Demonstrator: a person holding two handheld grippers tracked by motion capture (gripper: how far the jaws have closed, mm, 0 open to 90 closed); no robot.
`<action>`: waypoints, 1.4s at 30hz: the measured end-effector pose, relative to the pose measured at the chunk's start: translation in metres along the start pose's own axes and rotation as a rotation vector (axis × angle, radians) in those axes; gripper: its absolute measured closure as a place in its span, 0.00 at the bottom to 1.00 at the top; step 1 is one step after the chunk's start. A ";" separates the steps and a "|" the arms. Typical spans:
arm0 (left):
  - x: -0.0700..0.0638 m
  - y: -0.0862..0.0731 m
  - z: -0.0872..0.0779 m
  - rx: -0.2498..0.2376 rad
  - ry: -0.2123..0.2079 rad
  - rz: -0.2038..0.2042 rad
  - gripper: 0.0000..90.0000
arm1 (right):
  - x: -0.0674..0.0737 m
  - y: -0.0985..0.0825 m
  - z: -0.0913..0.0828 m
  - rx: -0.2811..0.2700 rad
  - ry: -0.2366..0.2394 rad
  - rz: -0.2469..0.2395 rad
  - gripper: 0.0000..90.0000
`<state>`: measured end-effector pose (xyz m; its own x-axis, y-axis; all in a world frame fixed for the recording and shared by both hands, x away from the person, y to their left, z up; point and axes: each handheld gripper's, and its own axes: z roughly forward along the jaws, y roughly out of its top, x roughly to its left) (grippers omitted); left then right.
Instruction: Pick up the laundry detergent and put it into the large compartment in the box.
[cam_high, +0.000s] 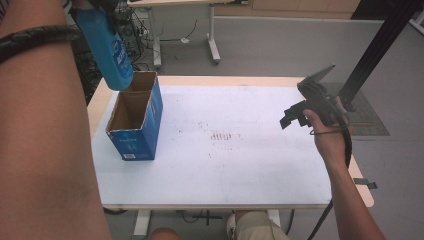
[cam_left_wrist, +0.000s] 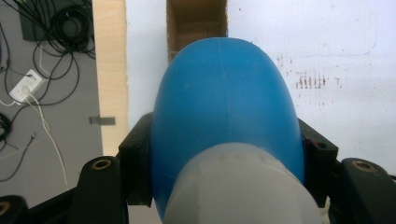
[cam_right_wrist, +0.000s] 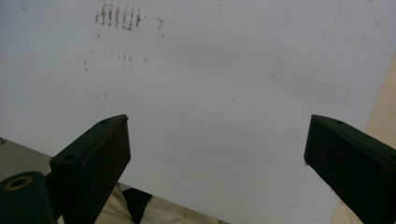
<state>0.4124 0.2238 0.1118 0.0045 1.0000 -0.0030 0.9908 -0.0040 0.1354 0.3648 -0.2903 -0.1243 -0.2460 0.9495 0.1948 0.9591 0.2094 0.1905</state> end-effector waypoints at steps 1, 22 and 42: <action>0.001 0.000 0.002 -0.001 -0.002 -0.003 0.42 | 0.000 0.000 0.000 -0.002 -0.002 -0.003 0.08; 0.018 -0.002 0.025 0.000 -0.003 -0.043 0.42 | -0.001 -0.003 -0.001 -0.007 0.000 -0.002 0.08; 0.025 0.002 0.067 0.035 0.006 -0.049 0.42 | 0.003 -0.003 0.004 0.003 -0.001 -0.005 0.08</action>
<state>0.4235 0.2485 0.0452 -0.0453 0.9990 -0.0026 0.9939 0.0454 0.1009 0.3615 -0.2867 -0.1283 -0.2510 0.9486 0.1929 0.9582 0.2152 0.1885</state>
